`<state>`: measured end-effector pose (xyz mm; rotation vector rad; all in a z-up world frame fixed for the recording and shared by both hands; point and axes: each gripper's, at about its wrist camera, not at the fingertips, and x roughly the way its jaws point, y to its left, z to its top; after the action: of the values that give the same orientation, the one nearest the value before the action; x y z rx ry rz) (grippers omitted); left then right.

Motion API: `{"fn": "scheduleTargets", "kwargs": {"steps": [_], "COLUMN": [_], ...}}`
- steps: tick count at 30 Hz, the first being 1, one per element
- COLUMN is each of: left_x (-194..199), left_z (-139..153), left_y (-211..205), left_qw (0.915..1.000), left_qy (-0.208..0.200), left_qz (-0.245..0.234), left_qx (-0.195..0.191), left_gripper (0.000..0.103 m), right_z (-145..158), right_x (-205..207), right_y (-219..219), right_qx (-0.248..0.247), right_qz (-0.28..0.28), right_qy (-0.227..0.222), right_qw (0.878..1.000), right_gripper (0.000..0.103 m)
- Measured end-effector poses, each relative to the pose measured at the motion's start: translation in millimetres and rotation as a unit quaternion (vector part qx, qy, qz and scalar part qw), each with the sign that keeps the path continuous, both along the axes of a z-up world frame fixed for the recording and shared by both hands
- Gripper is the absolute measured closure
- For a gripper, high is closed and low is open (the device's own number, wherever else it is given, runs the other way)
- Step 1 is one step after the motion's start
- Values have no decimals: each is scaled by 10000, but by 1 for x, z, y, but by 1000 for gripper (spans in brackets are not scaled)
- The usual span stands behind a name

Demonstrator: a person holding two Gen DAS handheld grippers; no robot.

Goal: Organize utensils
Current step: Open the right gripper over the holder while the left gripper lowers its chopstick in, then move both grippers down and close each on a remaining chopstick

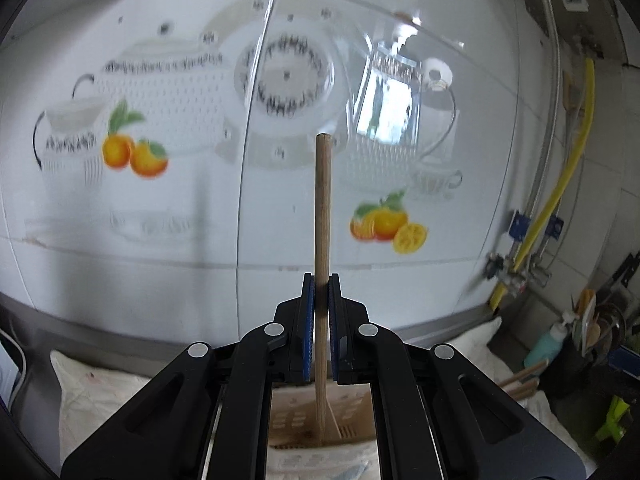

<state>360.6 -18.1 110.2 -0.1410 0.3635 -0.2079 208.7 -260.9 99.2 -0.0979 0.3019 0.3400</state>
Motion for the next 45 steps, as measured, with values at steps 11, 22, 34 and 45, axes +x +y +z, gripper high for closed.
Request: {"fn": "scheduleTargets", "kwargs": {"steps": [11, 22, 34, 45], "left_x": [-26, -127, -236, -272], "left_z": [0, -25, -132, -207], "left_y": [5, -1, -11, -38], "left_qw": [9999, 9972, 9867, 9638], "left_qy": [-24, 202, 1117, 1888], "left_qz": [-69, -454, -943, -1617], "left_qx": [120, 555, 715, 960], "left_gripper": [75, 69, 65, 68], "right_z": [-70, -175, -214, -223], "right_x": [-53, -123, -137, -126], "right_y": [-13, -26, -22, -26], "right_qx": [90, 456, 325, 473], "right_qz": [-264, -771, -1101, -1264], "right_qy": [759, 1845, 1840, 1969], "right_qw": [9967, 9787, 9762, 9711], "right_gripper": [74, 75, 83, 96]}}
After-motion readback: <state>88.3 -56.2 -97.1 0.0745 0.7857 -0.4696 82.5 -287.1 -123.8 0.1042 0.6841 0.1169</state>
